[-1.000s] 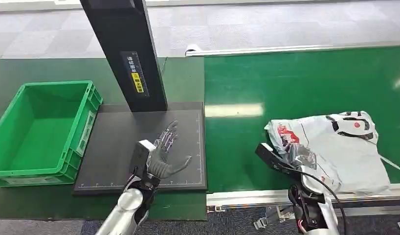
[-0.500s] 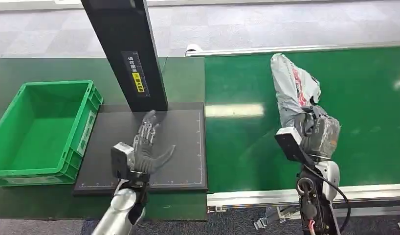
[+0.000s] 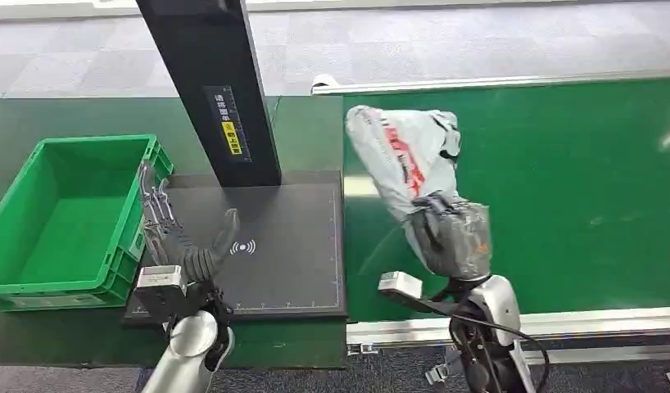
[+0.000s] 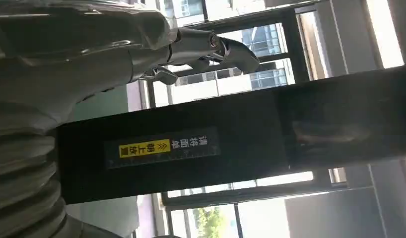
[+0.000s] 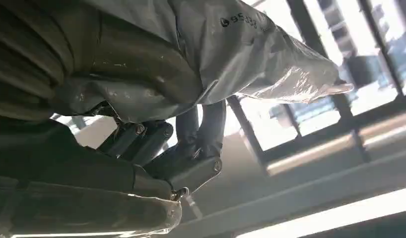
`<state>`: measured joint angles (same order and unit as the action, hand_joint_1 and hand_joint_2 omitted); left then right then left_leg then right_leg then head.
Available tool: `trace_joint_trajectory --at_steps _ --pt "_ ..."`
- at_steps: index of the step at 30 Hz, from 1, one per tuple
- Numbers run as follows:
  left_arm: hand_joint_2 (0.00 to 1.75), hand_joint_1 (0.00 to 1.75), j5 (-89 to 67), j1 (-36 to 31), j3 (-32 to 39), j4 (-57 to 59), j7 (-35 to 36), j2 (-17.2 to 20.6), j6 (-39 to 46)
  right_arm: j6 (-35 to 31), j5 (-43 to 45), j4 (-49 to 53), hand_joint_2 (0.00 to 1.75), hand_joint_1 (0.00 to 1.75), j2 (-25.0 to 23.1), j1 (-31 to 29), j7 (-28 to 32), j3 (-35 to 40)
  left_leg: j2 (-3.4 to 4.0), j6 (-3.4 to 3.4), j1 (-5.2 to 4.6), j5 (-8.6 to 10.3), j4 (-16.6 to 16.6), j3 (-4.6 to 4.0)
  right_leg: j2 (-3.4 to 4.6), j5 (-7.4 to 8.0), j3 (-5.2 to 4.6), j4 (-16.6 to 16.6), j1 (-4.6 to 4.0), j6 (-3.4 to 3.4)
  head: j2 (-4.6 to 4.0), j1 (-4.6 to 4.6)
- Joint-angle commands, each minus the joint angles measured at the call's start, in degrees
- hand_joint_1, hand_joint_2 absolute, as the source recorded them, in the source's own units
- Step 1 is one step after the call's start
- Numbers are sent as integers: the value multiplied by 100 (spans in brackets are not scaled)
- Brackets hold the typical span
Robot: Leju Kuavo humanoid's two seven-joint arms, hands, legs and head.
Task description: Moved the parcel from conveyor to table for the left to box.
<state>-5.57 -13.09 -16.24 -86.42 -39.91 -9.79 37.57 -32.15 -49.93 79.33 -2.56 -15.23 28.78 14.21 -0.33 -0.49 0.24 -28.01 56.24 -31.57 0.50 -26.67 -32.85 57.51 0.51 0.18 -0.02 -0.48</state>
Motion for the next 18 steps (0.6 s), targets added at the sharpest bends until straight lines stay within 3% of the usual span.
trace_joint_trajectory --at_steps 1,6,10,18 --pt "175 0 79 -374 -135 351 -9 217 213 358 -400 -1344 175 175 66 -789 -219 1281 18 -3 -1 3 -10 13 10 7 7 -9 0 -3 0 -2" --pt "175 0 289 -451 -179 145 -9 144 227 1529 -938 -3244 175 175 -281 -1976 -462 2227 34 -2 0 -3 -2 11 29 7 1 -2 0 -2 0 -4" --pt "175 0 370 -580 -300 93 -9 78 199 1683 -1139 -4506 175 175 -754 -2453 -297 2915 37 -5 0 1 -3 11 30 10 -2 -1 -1 -5 0 -2" --pt "175 0 378 -637 -308 160 -9 45 201 1620 -1171 -4626 175 175 -853 -2456 -327 2996 7 -1 0 2 -3 13 1 2 8 -3 -1 -3 0 -2"
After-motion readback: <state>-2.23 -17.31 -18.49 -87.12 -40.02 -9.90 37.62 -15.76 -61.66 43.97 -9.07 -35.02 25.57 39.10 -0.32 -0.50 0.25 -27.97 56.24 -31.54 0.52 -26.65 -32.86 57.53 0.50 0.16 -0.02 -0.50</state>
